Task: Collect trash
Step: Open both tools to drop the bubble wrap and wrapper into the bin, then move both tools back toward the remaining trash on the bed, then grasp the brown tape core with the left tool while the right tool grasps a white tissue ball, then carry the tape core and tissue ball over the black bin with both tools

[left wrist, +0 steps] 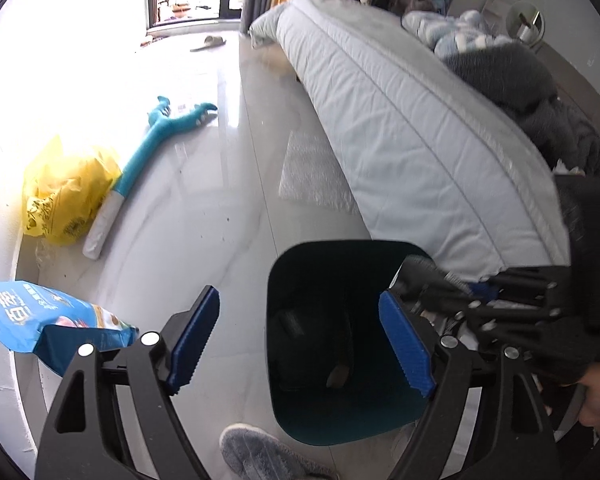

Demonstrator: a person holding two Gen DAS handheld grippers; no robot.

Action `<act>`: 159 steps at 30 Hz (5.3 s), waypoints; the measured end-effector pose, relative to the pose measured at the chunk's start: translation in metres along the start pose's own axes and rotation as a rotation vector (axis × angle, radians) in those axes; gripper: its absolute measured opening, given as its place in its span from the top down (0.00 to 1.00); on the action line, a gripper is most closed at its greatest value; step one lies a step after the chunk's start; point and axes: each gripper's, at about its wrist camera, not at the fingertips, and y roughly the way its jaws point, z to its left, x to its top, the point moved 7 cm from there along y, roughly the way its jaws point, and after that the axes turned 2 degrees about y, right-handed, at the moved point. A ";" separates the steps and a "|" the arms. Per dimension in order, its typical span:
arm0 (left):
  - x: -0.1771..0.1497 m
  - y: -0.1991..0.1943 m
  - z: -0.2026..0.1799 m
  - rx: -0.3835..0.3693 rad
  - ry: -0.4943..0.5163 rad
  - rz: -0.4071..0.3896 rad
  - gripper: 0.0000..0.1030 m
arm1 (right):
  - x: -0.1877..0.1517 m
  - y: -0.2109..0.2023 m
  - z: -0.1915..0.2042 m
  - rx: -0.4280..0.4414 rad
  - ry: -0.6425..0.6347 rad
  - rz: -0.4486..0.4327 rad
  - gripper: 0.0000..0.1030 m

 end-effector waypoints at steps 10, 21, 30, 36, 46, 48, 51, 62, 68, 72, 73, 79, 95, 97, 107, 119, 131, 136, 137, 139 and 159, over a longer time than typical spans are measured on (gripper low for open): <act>0.026 -0.046 0.007 -0.037 -0.033 -0.167 0.16 | -0.014 0.038 0.006 -0.048 -0.002 0.089 0.85; 0.052 -0.089 -0.008 -0.072 -0.039 -0.320 0.15 | -0.013 0.026 -0.001 -0.071 0.015 0.060 0.50; 0.065 -0.104 -0.031 -0.080 -0.019 -0.401 0.14 | 0.003 -0.017 0.004 -0.022 -0.007 -0.057 0.41; 0.076 -0.112 -0.056 -0.081 0.005 -0.442 0.10 | 0.012 -0.060 -0.006 0.012 -0.009 -0.174 0.34; 0.090 -0.110 -0.112 -0.101 0.057 -0.477 0.09 | 0.021 -0.128 -0.043 -0.015 -0.003 -0.353 0.30; 0.094 -0.109 -0.124 -0.115 0.064 -0.484 0.08 | 0.019 -0.140 -0.053 -0.034 -0.006 -0.381 0.28; 0.097 -0.107 -0.141 -0.133 0.078 -0.490 0.08 | 0.018 -0.155 -0.069 -0.064 -0.010 -0.412 0.28; 0.105 -0.083 -0.194 -0.181 0.125 -0.471 0.08 | 0.008 -0.195 -0.129 -0.123 0.038 -0.485 0.25; 0.111 -0.065 -0.220 -0.213 0.127 -0.447 0.08 | 0.001 -0.213 -0.161 -0.173 0.053 -0.511 0.24; 0.112 -0.053 -0.243 -0.231 0.164 -0.431 0.08 | -0.005 -0.224 -0.184 -0.214 0.058 -0.528 0.24; 0.112 -0.050 -0.249 -0.235 0.174 -0.426 0.08 | -0.007 -0.227 -0.190 -0.224 0.062 -0.532 0.24; 0.114 -0.029 -0.276 -0.271 0.201 -0.388 0.08 | -0.012 -0.239 -0.227 -0.234 0.116 -0.550 0.24; 0.106 0.035 -0.345 -0.341 0.331 -0.264 0.14 | -0.027 -0.250 -0.314 -0.276 0.211 -0.541 0.23; 0.104 0.041 -0.352 -0.342 0.346 -0.255 0.15 | -0.030 -0.250 -0.323 -0.278 0.219 -0.533 0.23; 0.107 0.065 -0.370 -0.361 0.334 -0.220 0.32 | -0.041 -0.240 -0.348 -0.284 0.236 -0.474 0.23; 0.108 0.075 -0.381 -0.349 0.326 -0.201 0.58 | -0.061 -0.224 -0.366 -0.219 0.307 -0.422 0.23; 0.105 0.067 -0.371 -0.320 0.289 -0.189 0.76 | -0.066 -0.226 -0.347 -0.243 0.282 -0.392 0.57; 0.101 0.055 -0.369 -0.323 0.280 -0.202 0.76 | -0.075 -0.247 -0.344 -0.281 0.301 -0.436 0.58; 0.100 0.053 -0.369 -0.323 0.281 -0.204 0.76 | -0.076 -0.251 -0.343 -0.284 0.308 -0.448 0.58; 0.094 0.047 -0.368 -0.320 0.286 -0.206 0.76 | -0.078 -0.256 -0.338 -0.274 0.319 -0.461 0.58; 0.054 0.002 -0.305 -0.210 0.221 -0.200 0.76 | -0.066 -0.264 -0.234 -0.182 0.230 -0.508 0.58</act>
